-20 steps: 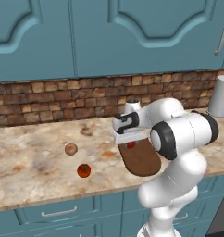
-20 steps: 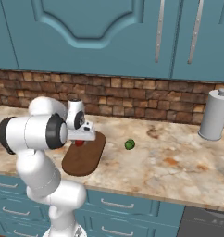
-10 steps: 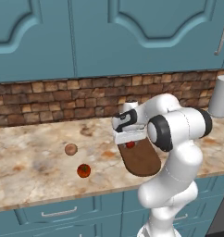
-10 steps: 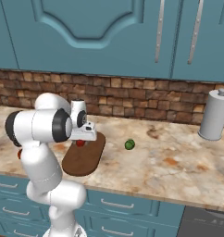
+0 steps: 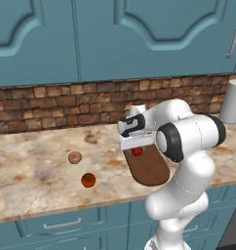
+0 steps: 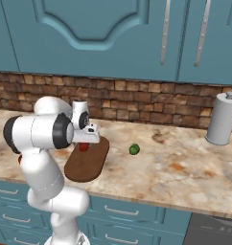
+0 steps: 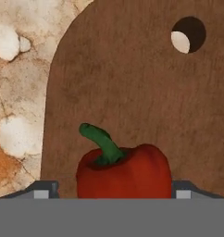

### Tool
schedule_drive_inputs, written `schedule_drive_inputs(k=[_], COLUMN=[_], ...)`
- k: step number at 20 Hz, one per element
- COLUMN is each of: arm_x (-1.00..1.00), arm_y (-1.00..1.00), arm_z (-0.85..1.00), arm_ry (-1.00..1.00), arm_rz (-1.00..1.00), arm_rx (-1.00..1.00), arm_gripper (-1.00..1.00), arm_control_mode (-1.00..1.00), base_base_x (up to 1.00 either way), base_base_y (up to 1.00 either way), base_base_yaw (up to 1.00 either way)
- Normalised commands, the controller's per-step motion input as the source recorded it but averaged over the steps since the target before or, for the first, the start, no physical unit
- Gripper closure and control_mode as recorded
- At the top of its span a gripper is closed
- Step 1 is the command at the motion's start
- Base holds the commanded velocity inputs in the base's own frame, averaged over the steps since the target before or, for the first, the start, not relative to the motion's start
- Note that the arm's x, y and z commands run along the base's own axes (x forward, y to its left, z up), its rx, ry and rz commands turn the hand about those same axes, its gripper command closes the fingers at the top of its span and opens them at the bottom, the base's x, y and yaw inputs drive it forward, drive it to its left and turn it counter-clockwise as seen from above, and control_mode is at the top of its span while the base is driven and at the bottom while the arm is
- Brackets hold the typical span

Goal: Place the avocado, onion, tomato, and bell pepper on the cutting board.

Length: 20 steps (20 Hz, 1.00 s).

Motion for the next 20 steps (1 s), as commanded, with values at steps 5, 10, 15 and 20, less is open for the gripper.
schedule_drive_inputs(k=[5, 10, 15, 20], arm_x=[-0.15, -0.46, -0.73, -0.73], arm_y=[0.05, 0.00, 0.00, 0.37], arm_z=[0.43, 0.60, 0.61, 0.56], arm_ry=[-0.10, -0.15, -0.11, -0.05], arm_rz=[0.00, 0.00, 0.00, 0.01], arm_rx=[-0.06, -0.04, 0.07, 0.02], arm_gripper=[-1.00, -1.00, -1.00, -1.00], arm_control_mode=[-1.00, -1.00, -1.00, -1.00], base_base_x=[0.00, 0.00, 0.00, 0.00], base_base_y=[0.00, 0.00, 0.00, 0.00], base_base_yaw=[0.00, 0.00, 0.00, 0.00])
